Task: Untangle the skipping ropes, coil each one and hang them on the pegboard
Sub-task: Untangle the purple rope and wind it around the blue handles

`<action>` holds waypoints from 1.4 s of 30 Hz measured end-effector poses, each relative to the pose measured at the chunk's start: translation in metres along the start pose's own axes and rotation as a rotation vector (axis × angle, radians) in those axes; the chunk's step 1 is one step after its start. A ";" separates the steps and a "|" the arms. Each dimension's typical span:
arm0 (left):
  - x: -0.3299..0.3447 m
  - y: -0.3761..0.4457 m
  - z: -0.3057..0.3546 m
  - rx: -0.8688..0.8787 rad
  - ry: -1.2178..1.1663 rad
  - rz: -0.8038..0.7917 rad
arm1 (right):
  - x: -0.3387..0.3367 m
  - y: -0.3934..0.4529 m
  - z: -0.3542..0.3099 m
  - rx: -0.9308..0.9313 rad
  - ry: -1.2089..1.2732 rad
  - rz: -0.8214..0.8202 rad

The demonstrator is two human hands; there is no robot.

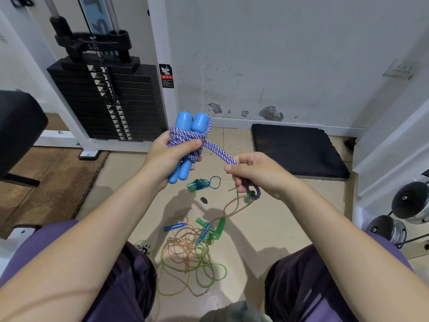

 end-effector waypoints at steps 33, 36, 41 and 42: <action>0.037 -0.019 -0.024 -0.277 -0.001 -0.536 | 0.022 -0.003 0.008 0.105 -0.063 -0.193; 0.037 -0.020 -0.022 -0.255 -0.039 -0.525 | 0.022 -0.004 0.007 0.113 -0.021 -0.221; 0.033 -0.015 -0.016 -0.232 -0.170 -0.500 | 0.022 -0.001 0.009 0.082 -0.025 -0.243; 0.032 -0.014 -0.016 -0.209 -0.161 -0.497 | 0.021 -0.001 0.010 0.082 -0.030 -0.242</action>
Point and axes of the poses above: each hand's wrist, its own y-axis towards the middle knuckle, its own x-axis out of the palm, z = x × y, the point moved 5 cm from there along y, towards the middle knuckle, and after that the axes turned 6 degrees about -x, right-handed, at the moved point
